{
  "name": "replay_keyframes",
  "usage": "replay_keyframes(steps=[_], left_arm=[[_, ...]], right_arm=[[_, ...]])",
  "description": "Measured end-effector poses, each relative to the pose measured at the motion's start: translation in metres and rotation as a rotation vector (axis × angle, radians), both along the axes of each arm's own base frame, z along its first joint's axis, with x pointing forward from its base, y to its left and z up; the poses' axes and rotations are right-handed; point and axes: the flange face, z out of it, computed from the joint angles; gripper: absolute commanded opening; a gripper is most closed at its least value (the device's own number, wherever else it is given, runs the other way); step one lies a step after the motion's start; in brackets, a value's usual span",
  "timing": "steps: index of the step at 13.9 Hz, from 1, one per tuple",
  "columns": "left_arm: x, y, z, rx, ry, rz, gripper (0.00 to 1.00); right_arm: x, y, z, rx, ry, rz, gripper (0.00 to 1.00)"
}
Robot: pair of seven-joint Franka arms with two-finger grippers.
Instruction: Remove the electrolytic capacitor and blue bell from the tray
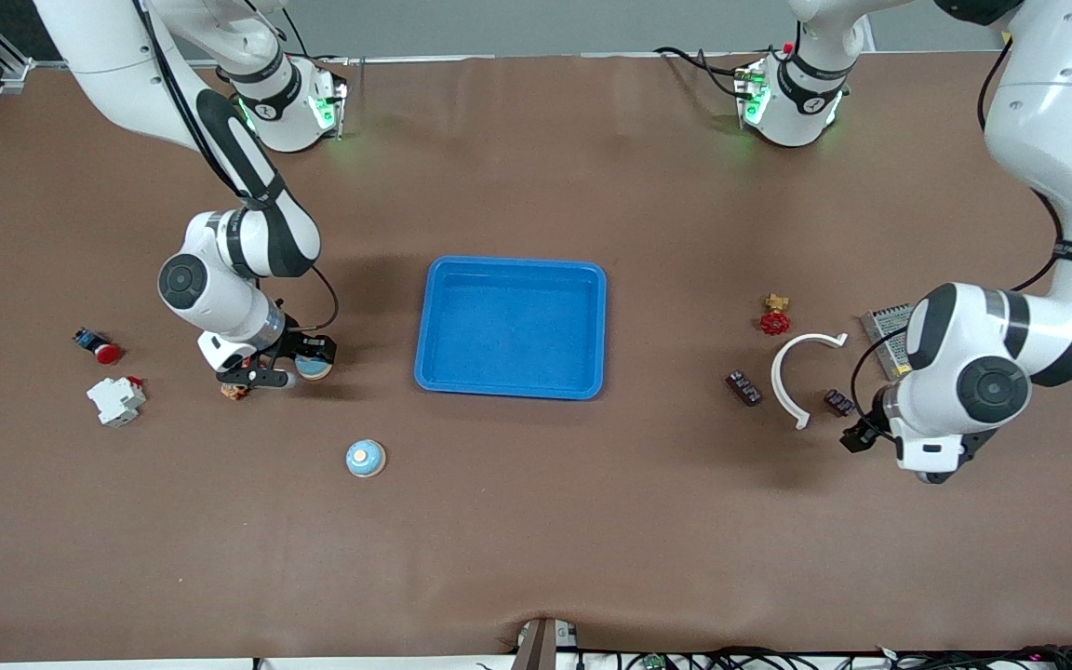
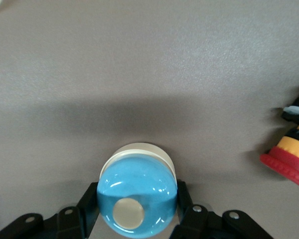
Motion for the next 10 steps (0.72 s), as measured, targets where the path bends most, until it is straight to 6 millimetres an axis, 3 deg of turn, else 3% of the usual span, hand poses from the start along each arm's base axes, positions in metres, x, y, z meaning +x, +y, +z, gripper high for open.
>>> replay_keyframes(steps=[2, 10], left_arm=[[0.005, 0.001, 0.04, 0.01, -0.044, -0.086, 1.0], [-0.005, 0.004, 0.184, 0.05, -0.097, -0.333, 1.0]], right_arm=[[0.0, -0.001, 0.0, 0.002, 0.001, -0.006, 1.0], [0.009, -0.008, 0.006, 0.009, -0.01, -0.027, 1.0]])
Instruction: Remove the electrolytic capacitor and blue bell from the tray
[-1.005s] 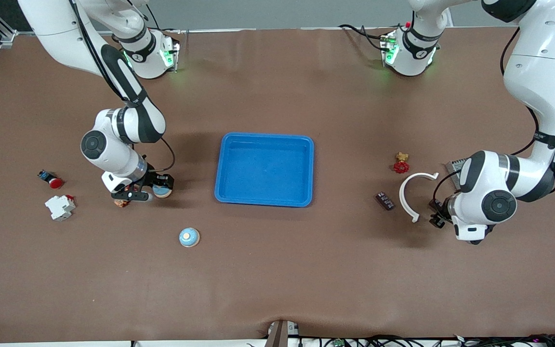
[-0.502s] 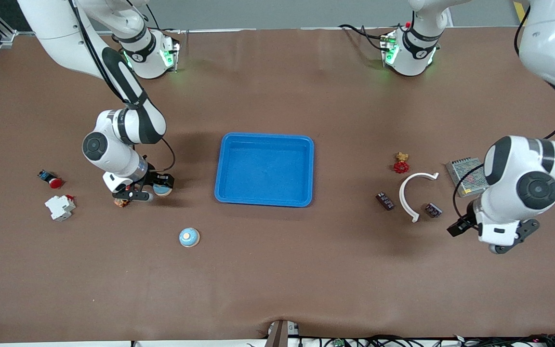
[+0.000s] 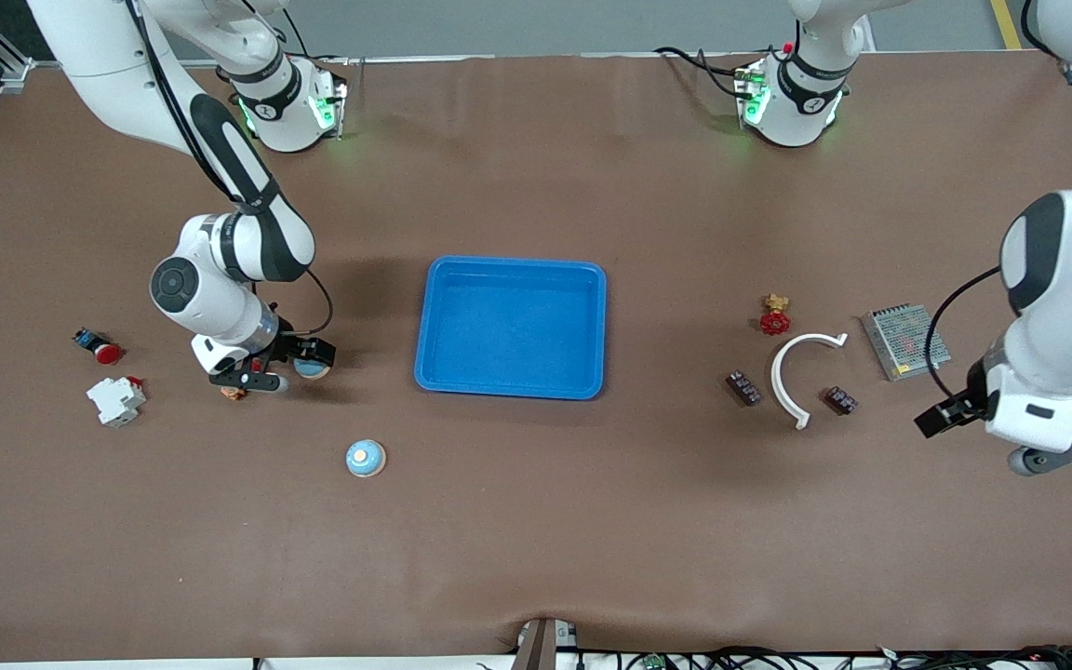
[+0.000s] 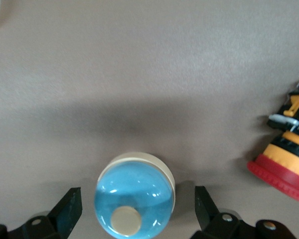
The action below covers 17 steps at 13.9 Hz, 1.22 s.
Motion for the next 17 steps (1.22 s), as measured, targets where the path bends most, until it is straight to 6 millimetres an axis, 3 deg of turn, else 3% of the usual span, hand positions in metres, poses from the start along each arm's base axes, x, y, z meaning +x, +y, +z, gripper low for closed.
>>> replay_keyframes(steps=[5, 10, 14, 17], left_arm=[[-0.031, -0.011, 0.089, -0.041, -0.03, -0.119, 1.0], [-0.08, -0.021, 0.152, -0.072, 0.015, -0.181, 1.0], [-0.109, -0.001, 0.168, -0.141, 0.031, -0.245, 1.0], [-0.127, -0.008, 0.17, -0.139, 0.038, -0.268, 1.0]], right_arm=[[0.033, 0.009, 0.042, 0.033, 0.054, 0.021, 1.0], [0.061, -0.005, 0.076, 0.014, 0.017, 0.04, 1.0], [0.074, -0.02, 0.099, -0.002, 0.01, 0.049, 1.0], [0.087, -0.026, 0.132, -0.016, 0.01, 0.064, 1.0]])
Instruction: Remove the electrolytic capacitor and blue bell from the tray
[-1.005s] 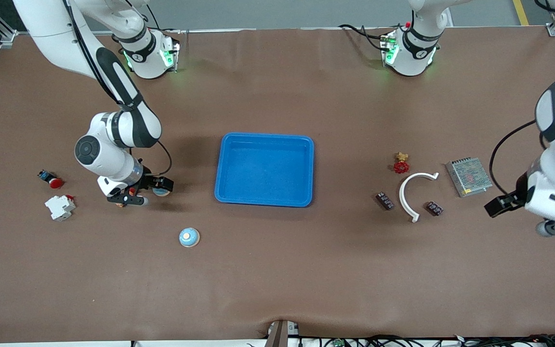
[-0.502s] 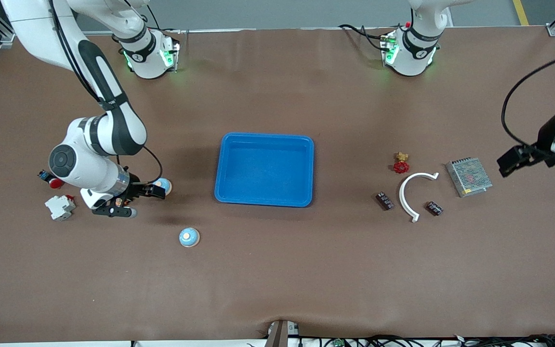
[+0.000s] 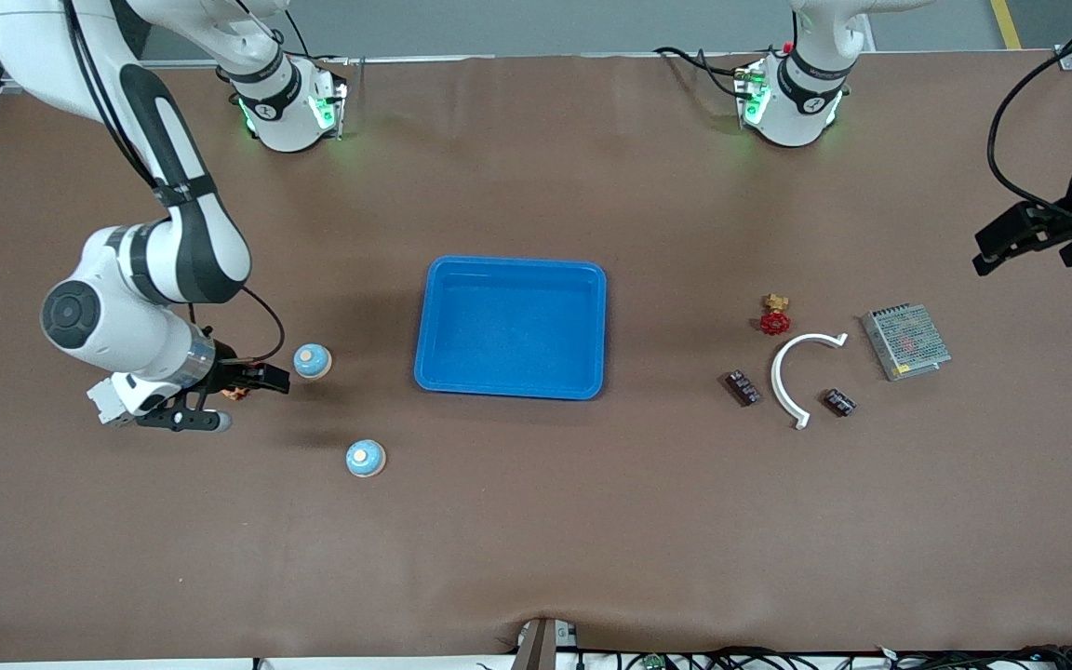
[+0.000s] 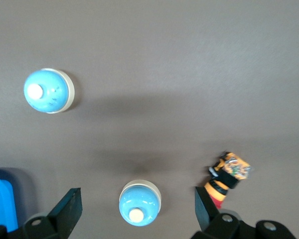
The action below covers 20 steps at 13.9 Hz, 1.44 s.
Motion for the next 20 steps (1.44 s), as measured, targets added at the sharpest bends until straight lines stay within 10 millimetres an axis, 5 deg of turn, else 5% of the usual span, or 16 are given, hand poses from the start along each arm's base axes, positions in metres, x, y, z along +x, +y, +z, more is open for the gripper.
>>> replay_keyframes(steps=[8, 14, 20], left_arm=[[-0.019, -0.016, 0.008, 0.006, 0.037, -0.028, 1.0], [-0.024, -0.015, 0.011, 0.008, 0.071, -0.026, 1.0], [-0.025, -0.015, 0.013, 0.008, 0.07, -0.025, 1.0]], right_arm=[[0.028, -0.027, 0.062, -0.068, -0.041, 0.024, 1.0], [0.032, -0.036, 0.185, -0.068, 0.032, 0.034, 1.0], [0.007, -0.046, 0.256, -0.114, -0.001, 0.03, 1.0]])
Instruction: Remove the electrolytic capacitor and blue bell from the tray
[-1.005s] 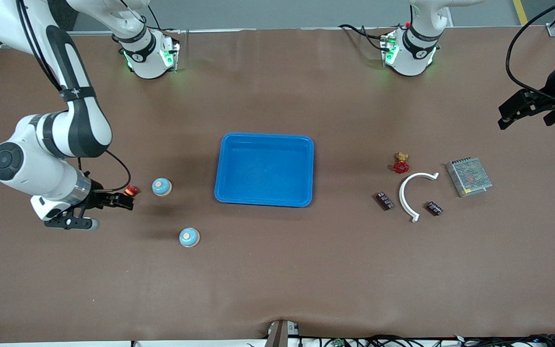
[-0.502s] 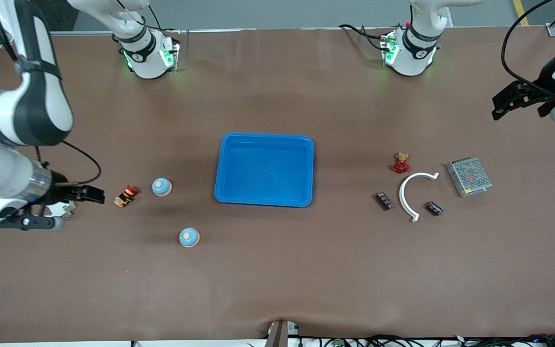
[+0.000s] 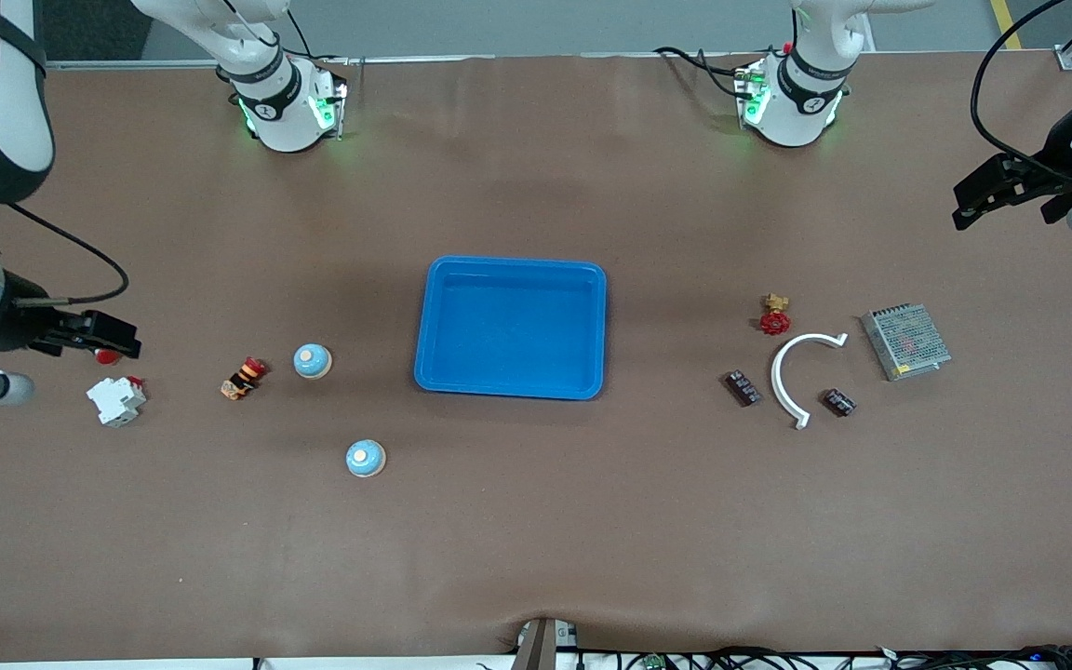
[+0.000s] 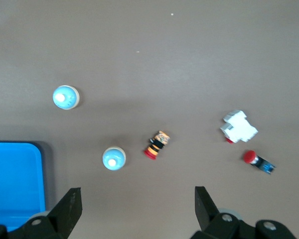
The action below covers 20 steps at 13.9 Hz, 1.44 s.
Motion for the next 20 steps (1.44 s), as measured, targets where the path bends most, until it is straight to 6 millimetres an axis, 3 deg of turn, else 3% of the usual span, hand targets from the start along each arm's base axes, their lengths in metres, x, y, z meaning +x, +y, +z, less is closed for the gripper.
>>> replay_keyframes(steps=[4, 6, 14, 20], left_arm=[[0.0, -0.001, 0.001, 0.0, -0.001, -0.001, 1.0], [0.0, -0.001, 0.001, 0.0, -0.001, -0.001, 1.0], [-0.001, -0.007, 0.001, 0.001, -0.002, -0.012, 1.0], [-0.001, -0.011, 0.001, 0.001, -0.006, -0.019, 1.0]], right_arm=[[-0.035, -0.001, 0.059, -0.015, -0.035, -0.007, 1.0], [-0.047, -0.004, 0.072, -0.017, -0.032, -0.014, 1.0], [-0.079, 0.001, 0.069, -0.024, 0.005, -0.044, 1.0], [-0.084, 0.0, 0.054, 0.083, 0.053, -0.072, 1.0]])
